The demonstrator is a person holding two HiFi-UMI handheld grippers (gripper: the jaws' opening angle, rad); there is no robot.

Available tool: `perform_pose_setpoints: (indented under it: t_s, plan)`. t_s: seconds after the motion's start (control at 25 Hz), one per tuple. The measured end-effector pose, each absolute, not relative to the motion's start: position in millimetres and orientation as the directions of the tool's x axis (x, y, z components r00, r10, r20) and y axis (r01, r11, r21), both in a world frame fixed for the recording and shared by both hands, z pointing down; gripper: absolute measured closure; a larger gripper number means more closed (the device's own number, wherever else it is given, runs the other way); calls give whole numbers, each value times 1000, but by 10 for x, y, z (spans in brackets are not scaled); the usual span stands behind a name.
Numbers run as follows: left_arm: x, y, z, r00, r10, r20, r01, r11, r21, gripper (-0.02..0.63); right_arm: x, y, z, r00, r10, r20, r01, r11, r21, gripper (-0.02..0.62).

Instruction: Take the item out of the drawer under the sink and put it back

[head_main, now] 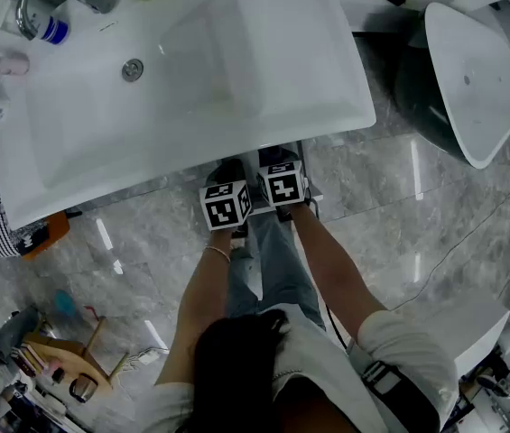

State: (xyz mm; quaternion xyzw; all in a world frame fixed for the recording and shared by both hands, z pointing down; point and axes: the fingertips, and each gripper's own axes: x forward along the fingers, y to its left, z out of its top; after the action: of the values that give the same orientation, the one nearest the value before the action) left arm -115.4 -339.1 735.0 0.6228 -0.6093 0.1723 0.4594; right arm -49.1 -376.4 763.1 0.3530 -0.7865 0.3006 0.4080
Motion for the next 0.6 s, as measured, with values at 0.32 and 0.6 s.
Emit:
perform_pose_setpoints:
  t_s: [0.32, 0.6]
  plan:
    - [-1125, -3324, 6937, 217, -633, 743, -924, 112, 365, 601, -440, -3608, 7160, -425, -355, 833, -818, 545, -185, 537]
    - [-1082, -3151, 6618, 221, -637, 738, -921, 113, 374, 603, -356, -3483, 6694, -446, -417, 792, -820, 546, -173, 537]
